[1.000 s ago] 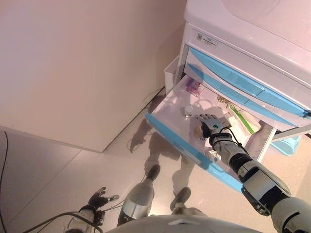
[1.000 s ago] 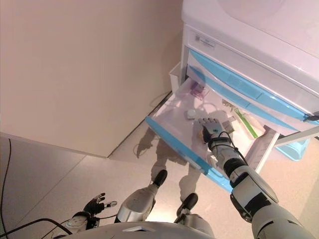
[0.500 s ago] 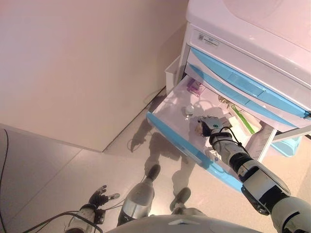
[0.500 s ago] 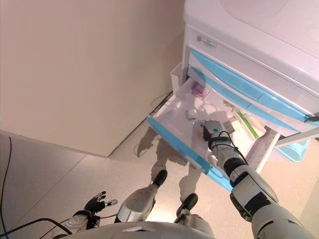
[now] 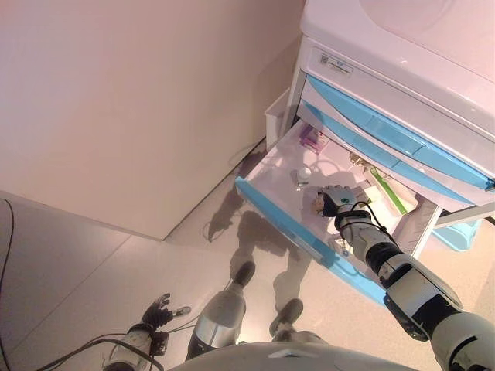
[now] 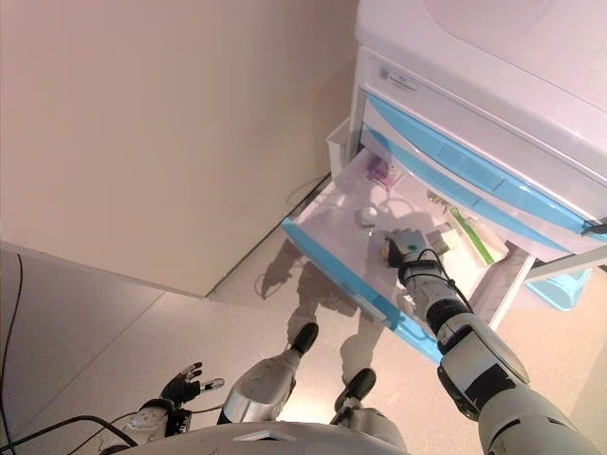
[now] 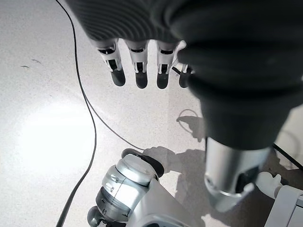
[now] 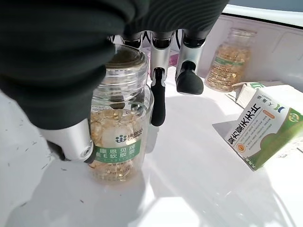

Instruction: Open the drawer and pick up the medicine

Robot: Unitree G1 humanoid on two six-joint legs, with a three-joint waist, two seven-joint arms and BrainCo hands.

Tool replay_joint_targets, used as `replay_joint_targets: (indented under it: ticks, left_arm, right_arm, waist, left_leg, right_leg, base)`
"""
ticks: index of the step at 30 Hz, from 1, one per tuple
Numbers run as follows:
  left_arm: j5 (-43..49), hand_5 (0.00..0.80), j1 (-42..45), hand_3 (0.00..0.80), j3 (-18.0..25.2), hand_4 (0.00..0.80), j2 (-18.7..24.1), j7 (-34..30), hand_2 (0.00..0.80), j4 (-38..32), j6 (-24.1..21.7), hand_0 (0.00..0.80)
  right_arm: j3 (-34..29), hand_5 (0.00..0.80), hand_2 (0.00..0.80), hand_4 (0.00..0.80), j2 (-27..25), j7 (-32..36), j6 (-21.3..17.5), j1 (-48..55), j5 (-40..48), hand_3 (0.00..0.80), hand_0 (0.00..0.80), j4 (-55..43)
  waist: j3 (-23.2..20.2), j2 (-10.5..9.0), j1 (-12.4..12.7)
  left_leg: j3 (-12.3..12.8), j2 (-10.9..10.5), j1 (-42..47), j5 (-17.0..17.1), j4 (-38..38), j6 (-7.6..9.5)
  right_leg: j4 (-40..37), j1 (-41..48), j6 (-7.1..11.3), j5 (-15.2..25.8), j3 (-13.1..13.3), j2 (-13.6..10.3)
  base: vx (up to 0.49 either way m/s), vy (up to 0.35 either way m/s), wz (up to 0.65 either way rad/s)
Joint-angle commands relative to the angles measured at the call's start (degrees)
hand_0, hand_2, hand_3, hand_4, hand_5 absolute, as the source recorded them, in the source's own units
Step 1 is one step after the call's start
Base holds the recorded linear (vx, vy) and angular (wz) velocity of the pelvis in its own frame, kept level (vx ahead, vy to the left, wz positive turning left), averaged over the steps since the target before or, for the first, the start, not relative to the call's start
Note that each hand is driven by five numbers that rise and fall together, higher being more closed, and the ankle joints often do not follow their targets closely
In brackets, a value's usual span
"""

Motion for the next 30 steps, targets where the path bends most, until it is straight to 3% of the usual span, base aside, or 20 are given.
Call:
replay_joint_targets:
  ticks: [1,10,14,18,21,25,30]
  left_arm:
    - [1.0,0.000,0.0,0.000,-3.2,0.000,1.4,0.0,0.000,1.3,-0.8,0.000]
    - [1.1,0.000,-0.1,0.000,-2.9,0.000,1.5,-0.1,0.000,1.1,-0.7,0.000]
    - [1.1,0.000,0.0,0.000,-2.3,0.000,2.0,-0.3,0.000,0.8,-0.2,0.000]
    - [1.9,0.000,0.4,0.000,0.1,0.000,3.2,-0.6,0.000,0.5,0.9,0.000]
    - [2.6,0.000,1.0,0.000,2.7,0.000,4.3,-0.9,0.000,0.6,2.3,0.000]
    - [3.0,0.000,1.0,0.000,5.5,0.000,5.1,-0.8,0.000,1.7,3.9,0.000]
    - [4.5,0.000,1.0,0.000,7.2,0.000,5.2,-0.6,0.000,2.5,4.8,0.000]
  right_arm:
    - [1.4,0.800,0.800,0.800,-1.5,-0.1,0.0,-0.8,-1.4,0.800,0.800,-0.1]
    - [1.4,0.800,0.800,0.800,-1.9,0.0,-1.0,-0.3,-1.0,0.800,0.800,-1.2]
    - [2.6,0.800,0.800,0.800,-2.8,3.8,-2.1,-0.7,-2.9,0.800,0.800,-4.1]
    - [4.5,0.800,0.800,0.800,-6.4,14.8,-3.0,-0.4,-3.9,0.800,0.800,-14.6]
    - [4.2,0.800,0.800,0.800,-11.2,26.8,-2.6,2.3,-1.1,0.800,0.800,-29.0]
    - [1.2,0.800,0.800,0.800,-19.6,41.8,-2.5,5.1,8.0,0.800,0.800,-45.9]
    - [-4.1,0.800,0.800,0.800,-27.4,56.5,-3.4,4.3,21.1,0.800,0.800,-56.3]
  waist:
    - [-0.4,-0.10,0.6]
    - [-0.3,-0.36,0.2]
    - [-0.3,-1.01,-0.1]
    - [-0.6,-2.84,-1.1]
    - [-1.3,-4.91,-3.1]
    - [-3.2,-7.16,-6.6]
    - [-5.5,-8.65,-9.3]
  left_leg:
    - [-0.1,-3.6,-0.7,-3.4,-0.6,1.16]
    - [0.2,-3.5,-0.5,-3.5,-0.8,1.24]
    - [0.6,-3.3,-0.3,-3.5,-0.9,1.24]
    - [1.7,-2.9,0.3,-3.9,-1.2,1.25]
    - [3.6,-2.4,1.2,-4.4,-1.4,1.39]
    - [6.2,-1.7,2.4,-5.3,-1.4,1.63]
    - [9.1,-1.1,4.4,-6.6,-1.4,1.76]
  right_leg:
    - [7.0,0.3,1.16,-5.7,0.5,-0.5]
    - [6.8,0.3,1.28,-5.5,0.8,-0.4]
    - [6.5,0.4,1.37,-5.2,1.3,-0.3]
    - [6.0,0.7,1.63,-4.9,2.5,-0.1]
    - [5.6,0.8,1.98,-4.4,4.1,0.1]
    - [5.0,1.0,2.44,-3.5,6.6,0.5]
    - [4.6,1.4,2.82,-2.8,9.5,0.7]
  base:
    - [0.000,0.000,0.00]
    - [0.000,0.000,0.00]
    - [0.000,0.000,0.00]
    - [-0.014,-0.014,-0.09]
    - [-0.007,-0.009,-0.19]
    - [0.013,0.009,-0.33]
    - [0.028,0.014,-0.37]
